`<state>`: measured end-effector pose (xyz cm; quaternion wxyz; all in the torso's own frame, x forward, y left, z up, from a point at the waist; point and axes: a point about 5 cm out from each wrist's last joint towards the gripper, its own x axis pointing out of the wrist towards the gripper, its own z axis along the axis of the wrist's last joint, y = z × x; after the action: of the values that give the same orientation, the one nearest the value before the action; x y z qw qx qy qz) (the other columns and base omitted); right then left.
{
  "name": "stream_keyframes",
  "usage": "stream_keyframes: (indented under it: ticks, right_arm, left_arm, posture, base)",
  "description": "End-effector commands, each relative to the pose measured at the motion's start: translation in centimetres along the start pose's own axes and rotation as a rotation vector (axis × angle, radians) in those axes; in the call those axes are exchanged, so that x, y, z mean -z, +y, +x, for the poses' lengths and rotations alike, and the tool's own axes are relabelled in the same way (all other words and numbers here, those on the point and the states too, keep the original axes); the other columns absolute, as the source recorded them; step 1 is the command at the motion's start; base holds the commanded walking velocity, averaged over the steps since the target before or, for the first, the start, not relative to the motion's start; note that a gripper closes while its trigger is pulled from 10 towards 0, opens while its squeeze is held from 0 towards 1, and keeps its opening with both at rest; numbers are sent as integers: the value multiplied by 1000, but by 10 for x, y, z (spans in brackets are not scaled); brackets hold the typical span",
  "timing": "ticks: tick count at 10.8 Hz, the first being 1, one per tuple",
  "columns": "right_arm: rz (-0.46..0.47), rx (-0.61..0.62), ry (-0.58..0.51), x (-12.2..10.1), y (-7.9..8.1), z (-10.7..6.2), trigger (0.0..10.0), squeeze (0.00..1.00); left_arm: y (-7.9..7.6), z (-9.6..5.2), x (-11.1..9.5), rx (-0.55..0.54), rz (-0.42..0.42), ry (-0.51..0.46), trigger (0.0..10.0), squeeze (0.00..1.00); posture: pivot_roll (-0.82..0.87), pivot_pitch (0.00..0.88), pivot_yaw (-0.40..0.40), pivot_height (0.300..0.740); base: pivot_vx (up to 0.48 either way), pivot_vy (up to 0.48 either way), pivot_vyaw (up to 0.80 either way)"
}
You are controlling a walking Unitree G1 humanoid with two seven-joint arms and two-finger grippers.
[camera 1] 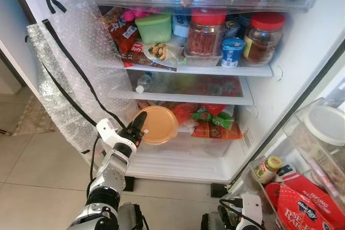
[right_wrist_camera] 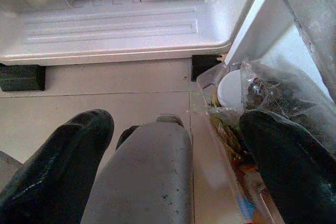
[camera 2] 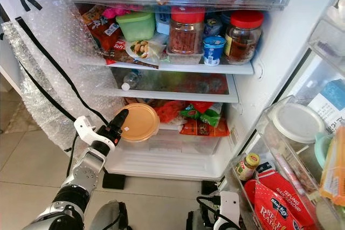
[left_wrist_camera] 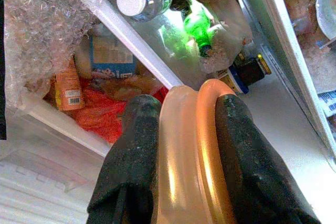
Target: Restocking fridge
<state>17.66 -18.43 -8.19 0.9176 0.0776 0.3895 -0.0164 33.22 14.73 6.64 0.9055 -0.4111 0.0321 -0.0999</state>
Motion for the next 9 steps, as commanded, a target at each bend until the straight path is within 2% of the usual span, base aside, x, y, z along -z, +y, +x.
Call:
stream_keyframes:
  ticks: [1, 4, 9]
  right_arm:
    - [2, 8, 23, 5, -1, -1, 10000, 0]
    - [2, 8, 23, 5, -1, -1, 10000, 0]
    - [1, 12, 28, 5, -2, -2, 10000, 0]
  left_arm:
    - [-5, 4, -5, 28, 1, -8, 10000, 0]
    - [-5, 4, -5, 28, 1, -8, 10000, 0]
    - [-7, 4, -4, 43, -1, -5, 10000, 0]
  posture:
    - [-147, 64, -4, 640]
    - [-147, 64, -4, 640]
    - [-147, 64, -4, 640]
  base:
    - [0, 0, 0]
    - [0, 0, 0]
    - [251, 0, 0]
